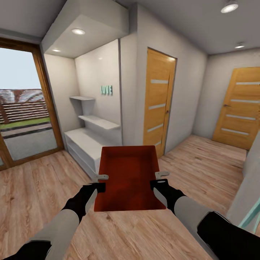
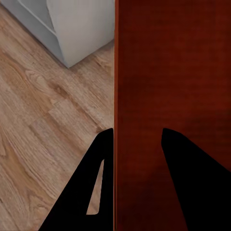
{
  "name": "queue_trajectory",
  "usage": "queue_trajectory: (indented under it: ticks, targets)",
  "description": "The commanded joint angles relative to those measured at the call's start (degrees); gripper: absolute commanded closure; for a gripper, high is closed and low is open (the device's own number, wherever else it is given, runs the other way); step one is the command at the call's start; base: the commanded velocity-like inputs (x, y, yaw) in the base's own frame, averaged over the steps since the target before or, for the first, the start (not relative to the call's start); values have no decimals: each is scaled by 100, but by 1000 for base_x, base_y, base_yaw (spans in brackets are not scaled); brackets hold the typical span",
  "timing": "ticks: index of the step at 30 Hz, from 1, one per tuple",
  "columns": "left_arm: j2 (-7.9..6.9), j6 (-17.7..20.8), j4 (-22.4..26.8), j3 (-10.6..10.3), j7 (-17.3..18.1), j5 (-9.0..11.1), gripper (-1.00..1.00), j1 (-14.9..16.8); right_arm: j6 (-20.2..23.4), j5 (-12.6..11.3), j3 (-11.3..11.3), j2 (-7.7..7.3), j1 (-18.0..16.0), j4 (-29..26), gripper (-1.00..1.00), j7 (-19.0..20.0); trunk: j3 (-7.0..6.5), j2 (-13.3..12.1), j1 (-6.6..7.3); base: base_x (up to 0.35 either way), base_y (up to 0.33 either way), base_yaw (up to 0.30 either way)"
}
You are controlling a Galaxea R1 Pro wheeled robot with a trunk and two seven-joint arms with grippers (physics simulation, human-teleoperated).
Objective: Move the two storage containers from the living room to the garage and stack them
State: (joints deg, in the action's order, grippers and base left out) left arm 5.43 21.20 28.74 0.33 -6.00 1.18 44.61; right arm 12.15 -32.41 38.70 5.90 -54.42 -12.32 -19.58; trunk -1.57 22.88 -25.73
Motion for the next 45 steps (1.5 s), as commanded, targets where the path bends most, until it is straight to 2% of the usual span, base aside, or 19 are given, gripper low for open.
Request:
queue_trajectory:
  ticks: [1,17,35,45]
  targets:
    - [-7,34,0,10,-50,23,100,-5,-230,113,-100,-124,-7,-21,100,-37,2,4,-5,322,0,-203]
    - [-7,34,0,10,-50,23,100,-5,-230,113,-100,-124,-7,-25,100,-37,2,4,-5,322,0,-240]
    - [-7,34,0,10,-50,23,100,-5,-230,110,-100,-116,-7,-25,100,-36,2,4,-5,322,0,-10]
    - [-7,34,0,10,-50,23,100,-5,-230,111,-100,-115,-7,-25,100,-37,2,4,-5,322,0,-179]
